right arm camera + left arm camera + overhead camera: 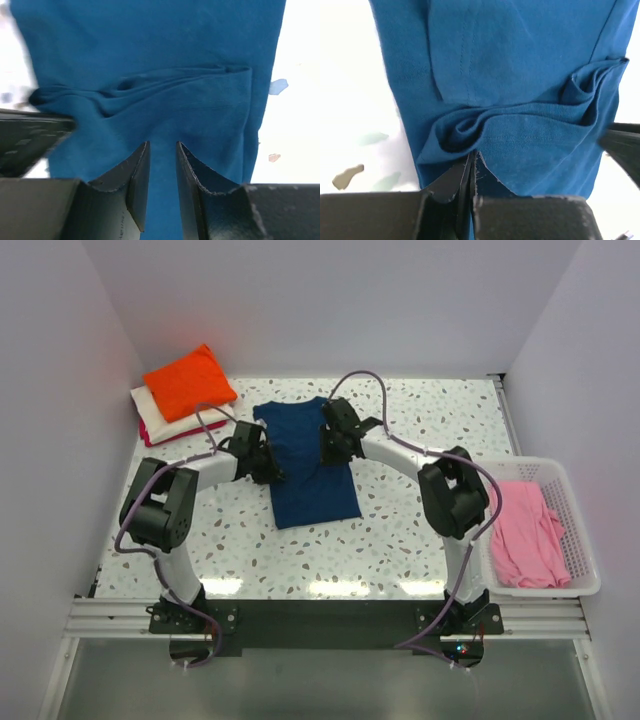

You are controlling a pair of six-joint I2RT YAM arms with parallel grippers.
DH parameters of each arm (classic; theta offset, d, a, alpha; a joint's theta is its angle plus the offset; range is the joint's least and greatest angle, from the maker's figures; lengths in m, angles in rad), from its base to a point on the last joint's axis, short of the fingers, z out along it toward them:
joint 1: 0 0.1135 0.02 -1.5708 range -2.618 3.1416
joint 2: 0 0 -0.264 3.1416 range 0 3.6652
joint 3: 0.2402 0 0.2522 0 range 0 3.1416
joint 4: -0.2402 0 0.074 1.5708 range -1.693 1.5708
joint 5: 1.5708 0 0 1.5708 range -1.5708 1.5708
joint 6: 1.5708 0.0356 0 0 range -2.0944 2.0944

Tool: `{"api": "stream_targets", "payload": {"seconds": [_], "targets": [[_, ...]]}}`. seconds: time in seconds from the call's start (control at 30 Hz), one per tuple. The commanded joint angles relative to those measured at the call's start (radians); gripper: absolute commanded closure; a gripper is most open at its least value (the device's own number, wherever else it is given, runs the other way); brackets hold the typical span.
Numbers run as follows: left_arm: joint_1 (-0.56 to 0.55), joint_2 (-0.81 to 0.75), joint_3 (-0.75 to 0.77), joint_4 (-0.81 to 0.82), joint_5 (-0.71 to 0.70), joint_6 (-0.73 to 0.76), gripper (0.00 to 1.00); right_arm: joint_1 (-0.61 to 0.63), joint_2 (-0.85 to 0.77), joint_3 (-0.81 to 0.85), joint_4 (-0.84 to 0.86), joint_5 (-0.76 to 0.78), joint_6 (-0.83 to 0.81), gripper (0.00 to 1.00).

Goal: Fold and stack the t-shirts
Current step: Fold the tshirt

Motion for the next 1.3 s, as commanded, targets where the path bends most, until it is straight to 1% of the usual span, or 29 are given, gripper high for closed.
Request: {"api": "stream_targets", "payload": {"seconds": [0.0,0.2,0.37,0.57,0.63,0.8,0.9,0.93,1.03,1.07,1.2,1.27], "targets": [[0.042,0.038,0.026,0.044,-0.054,-0.019,0.98,-0.013,0.049,-0.008,-0.042,0.048,0.004,0.69],[0.066,0.023,-0.037,0.05,-0.085,-0.043,1.0,-0.037,0.021,-0.112,-0.057,0.094,0.025,0.7],[0.074,-0.007,-0.063,0.053,-0.066,-0.043,0.97,-0.046,0.0,-0.161,-0.054,0.091,0.03,0.7],[0.088,-0.062,-0.059,0.033,-0.053,-0.025,0.93,-0.054,-0.052,-0.206,-0.056,0.096,0.03,0.7],[0.089,-0.073,-0.059,0.047,-0.03,-0.013,0.9,-0.057,-0.063,-0.212,-0.053,0.09,0.03,0.7],[0.088,-0.135,-0.045,0.088,0.038,0.003,0.8,-0.056,-0.106,-0.183,-0.051,0.059,0.021,0.7],[0.062,-0.157,-0.015,0.107,0.105,0.012,0.78,-0.054,-0.139,-0.154,-0.053,0.058,0.013,0.69],[0.062,-0.157,-0.014,0.107,0.109,0.015,0.77,-0.054,-0.147,-0.154,-0.047,0.057,0.011,0.69],[-0.002,-0.125,0.048,0.099,0.103,0.026,0.77,-0.054,-0.144,-0.128,-0.018,0.054,-0.001,0.67],[-0.035,-0.093,0.065,0.102,0.106,0.027,0.77,-0.054,-0.134,-0.093,-0.016,0.051,-0.005,0.66],[-0.07,0.002,0.139,0.114,0.102,0.015,0.78,-0.054,-0.051,-0.013,0.015,0.054,-0.025,0.66],[-0.073,0.056,0.176,0.154,0.099,0.013,0.78,-0.054,0.003,0.027,0.03,0.056,-0.036,0.66]]}}
